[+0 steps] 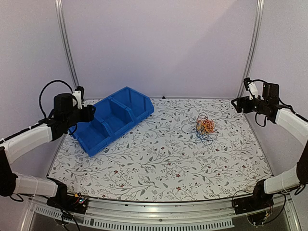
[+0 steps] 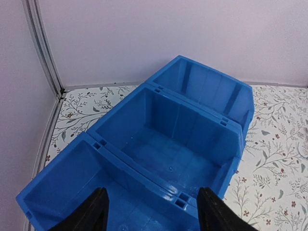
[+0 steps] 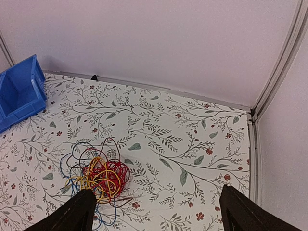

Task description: Untangle the cables

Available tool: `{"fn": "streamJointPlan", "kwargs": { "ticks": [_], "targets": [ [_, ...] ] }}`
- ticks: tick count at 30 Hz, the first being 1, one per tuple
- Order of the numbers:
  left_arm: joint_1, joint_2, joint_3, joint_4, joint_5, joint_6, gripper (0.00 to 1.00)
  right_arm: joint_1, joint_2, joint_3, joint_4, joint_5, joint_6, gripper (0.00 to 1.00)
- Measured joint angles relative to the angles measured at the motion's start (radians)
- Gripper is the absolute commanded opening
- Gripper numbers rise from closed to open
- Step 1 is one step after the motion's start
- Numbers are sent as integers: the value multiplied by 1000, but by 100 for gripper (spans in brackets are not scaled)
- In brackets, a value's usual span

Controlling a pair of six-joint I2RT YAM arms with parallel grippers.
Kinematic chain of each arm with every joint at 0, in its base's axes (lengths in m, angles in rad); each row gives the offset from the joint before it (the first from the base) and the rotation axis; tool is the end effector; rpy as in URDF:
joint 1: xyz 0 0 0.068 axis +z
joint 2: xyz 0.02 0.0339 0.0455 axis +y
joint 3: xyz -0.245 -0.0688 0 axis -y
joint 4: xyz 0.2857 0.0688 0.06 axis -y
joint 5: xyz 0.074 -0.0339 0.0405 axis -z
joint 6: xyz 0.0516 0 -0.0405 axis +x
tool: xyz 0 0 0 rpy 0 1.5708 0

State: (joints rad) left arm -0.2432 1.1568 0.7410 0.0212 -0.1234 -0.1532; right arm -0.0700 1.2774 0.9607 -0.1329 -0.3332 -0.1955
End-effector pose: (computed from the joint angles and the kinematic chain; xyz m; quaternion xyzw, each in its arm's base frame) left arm 0.3147 -0.0715 0.2292 0.0032 0.8311 -0.0587 0.5530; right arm 0.3502 -0.0076 0.2627 -0.1404 0.8280 0.0698 0.5383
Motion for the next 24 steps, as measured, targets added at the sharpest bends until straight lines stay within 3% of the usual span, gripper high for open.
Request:
{"fn": "streamJointPlan", "kwargs": {
  "ticks": [2,6,15,19,24],
  "targets": [
    [-23,-14,-24,18,7,1,78,-9,-1,-27,21,-13,1,96],
    [-122,-37,-31,42,21,8,84,-23,-2,-60,30,-76,-48,93],
    [-427,3,-14,53,71,-18,67,61,21,-55,-73,-206,-253,75],
    [-585,126,41,56,69,-53,65,160,59,-35,-145,-219,-332,56],
    [-726,349,160,67,63,-138,49,257,158,39,-208,-196,-393,40]
  ]
}}
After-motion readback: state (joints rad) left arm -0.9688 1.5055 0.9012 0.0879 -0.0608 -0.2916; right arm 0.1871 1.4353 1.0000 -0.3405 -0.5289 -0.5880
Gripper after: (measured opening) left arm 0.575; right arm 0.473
